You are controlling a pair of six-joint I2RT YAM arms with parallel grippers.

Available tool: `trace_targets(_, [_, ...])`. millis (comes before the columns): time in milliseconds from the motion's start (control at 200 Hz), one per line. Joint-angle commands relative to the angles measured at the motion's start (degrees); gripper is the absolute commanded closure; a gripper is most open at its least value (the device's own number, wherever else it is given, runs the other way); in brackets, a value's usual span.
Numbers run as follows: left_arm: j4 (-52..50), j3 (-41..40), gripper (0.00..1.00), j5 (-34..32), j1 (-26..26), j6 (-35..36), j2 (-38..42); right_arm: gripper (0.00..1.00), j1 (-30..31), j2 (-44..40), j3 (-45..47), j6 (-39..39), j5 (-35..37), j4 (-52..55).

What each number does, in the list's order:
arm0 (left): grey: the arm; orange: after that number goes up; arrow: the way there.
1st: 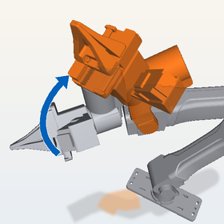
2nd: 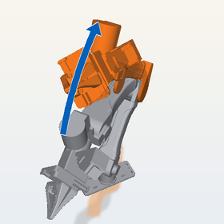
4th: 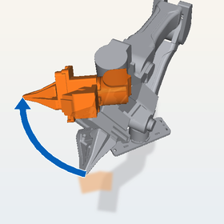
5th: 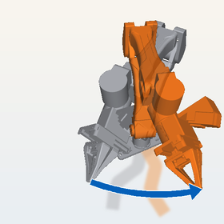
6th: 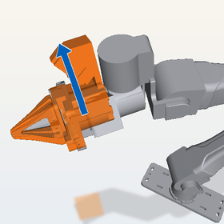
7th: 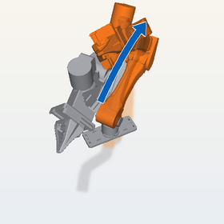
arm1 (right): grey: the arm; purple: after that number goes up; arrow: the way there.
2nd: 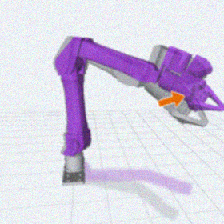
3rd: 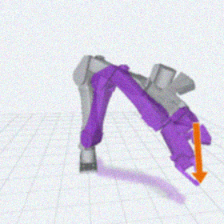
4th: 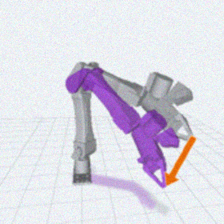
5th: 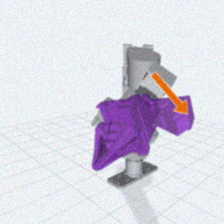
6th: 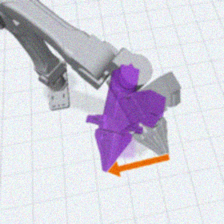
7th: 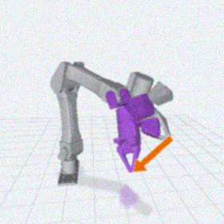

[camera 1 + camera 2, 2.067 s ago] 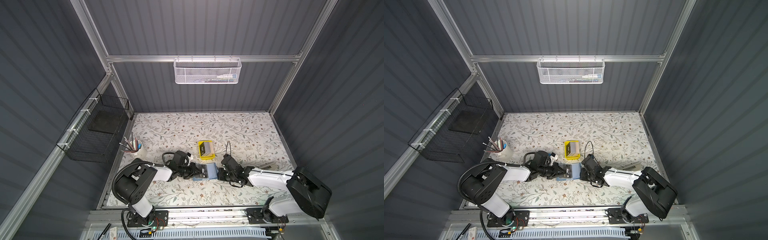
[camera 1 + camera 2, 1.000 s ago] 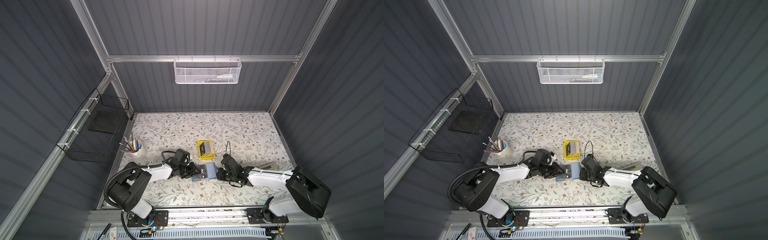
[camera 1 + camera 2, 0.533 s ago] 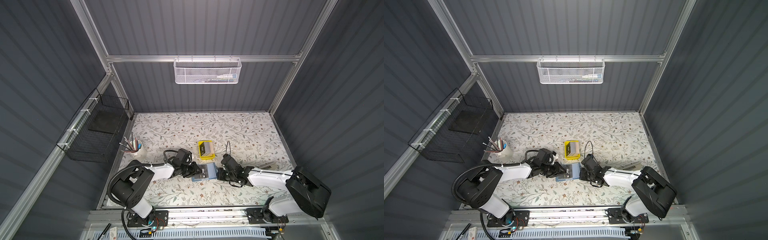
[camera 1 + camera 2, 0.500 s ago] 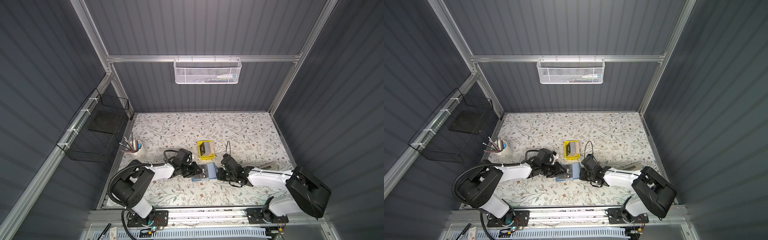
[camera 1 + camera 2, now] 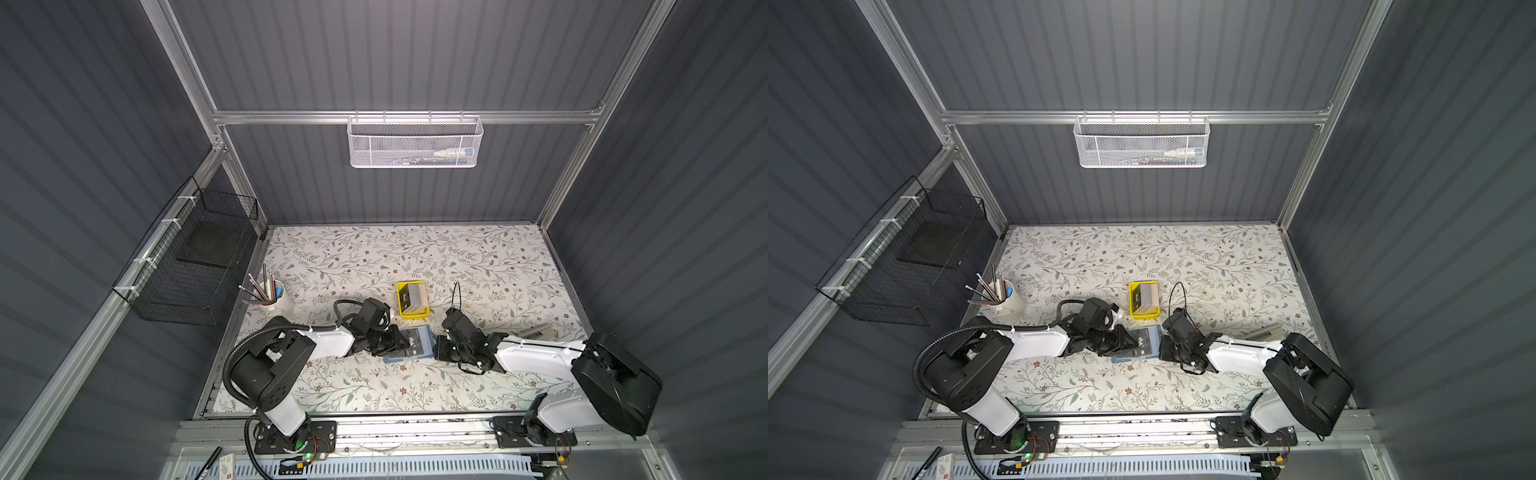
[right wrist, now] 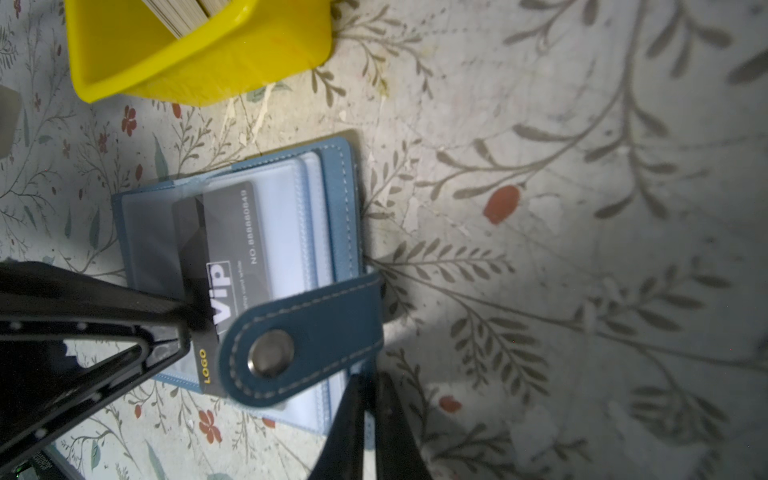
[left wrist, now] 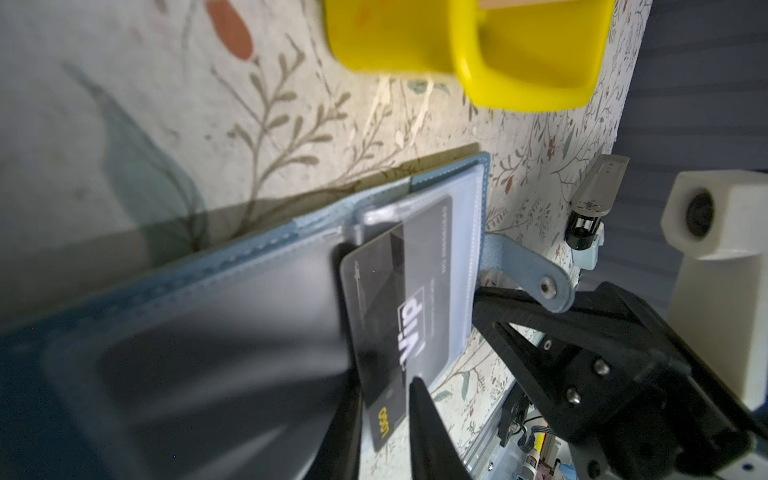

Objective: Insert credit cards into a card holder
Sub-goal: Insert the credit card into the card slot.

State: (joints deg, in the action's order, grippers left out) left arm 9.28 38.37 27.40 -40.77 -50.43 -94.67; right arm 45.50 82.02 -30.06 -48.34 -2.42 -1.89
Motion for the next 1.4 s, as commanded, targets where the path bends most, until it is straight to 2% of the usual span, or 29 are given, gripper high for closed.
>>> trace_targets(0, [-1.1, 1.2, 0.78, -0.9, -0.6, -0.3, -1.7, 0.89, 0.0, 0.7, 0.5, 0.7, -0.2, 0.0])
trace_targets(670, [-1.1, 2.8, 0.80, -1.7, -1.3, -0.2, -2.5, 0.89, 0.1, 0.8, 0.5, 0.8, -0.2, -0.1])
trace_targets(1046, [-6.4, 2.5, 0.80, -6.0, -1.4, 1.4, 1.3, 0.88, 0.1, -0.8, 0.7, 0.6, 0.5, 0.9])
trace_targets(1396, [-6.4, 1.1, 0.77, -7.7, -1.4, 3.4, 6.9, 0.86, 0.0, -4.2, -0.9, 2.5, 1.8, 3.8])
